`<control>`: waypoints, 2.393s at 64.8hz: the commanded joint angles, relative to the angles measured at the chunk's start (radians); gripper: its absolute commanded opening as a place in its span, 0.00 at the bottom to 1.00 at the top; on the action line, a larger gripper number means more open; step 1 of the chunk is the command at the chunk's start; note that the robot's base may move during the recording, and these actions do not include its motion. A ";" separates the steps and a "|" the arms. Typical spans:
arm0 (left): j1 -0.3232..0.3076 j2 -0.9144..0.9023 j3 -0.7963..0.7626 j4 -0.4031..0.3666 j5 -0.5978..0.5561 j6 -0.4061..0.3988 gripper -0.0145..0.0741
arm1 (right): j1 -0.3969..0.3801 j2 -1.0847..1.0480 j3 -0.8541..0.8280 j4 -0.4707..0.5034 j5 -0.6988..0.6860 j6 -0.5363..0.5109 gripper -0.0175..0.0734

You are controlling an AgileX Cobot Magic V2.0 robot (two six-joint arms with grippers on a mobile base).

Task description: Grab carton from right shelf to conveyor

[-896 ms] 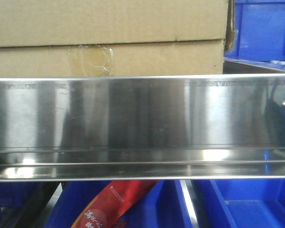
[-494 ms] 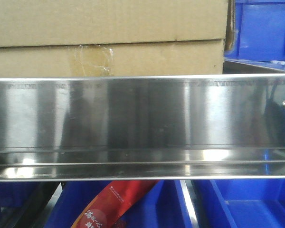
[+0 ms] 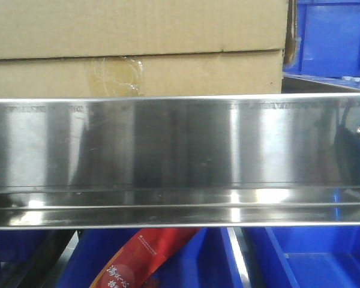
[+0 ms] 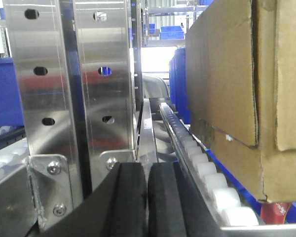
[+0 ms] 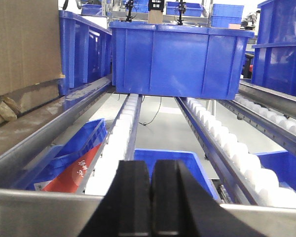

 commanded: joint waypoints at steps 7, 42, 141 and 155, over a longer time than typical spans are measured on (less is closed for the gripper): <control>-0.007 -0.005 -0.003 -0.053 -0.047 0.003 0.18 | 0.003 -0.003 -0.001 0.003 -0.130 -0.006 0.12; -0.007 0.087 -0.492 -0.071 0.327 0.003 0.42 | 0.003 0.086 -0.517 0.089 0.263 0.004 0.51; -0.312 1.455 -1.871 0.141 1.242 -0.215 0.67 | 0.390 1.559 -2.086 -0.096 1.144 0.232 0.81; -0.243 1.547 -1.889 0.134 1.242 -0.232 0.67 | 0.390 1.681 -2.118 -0.100 1.144 0.232 0.81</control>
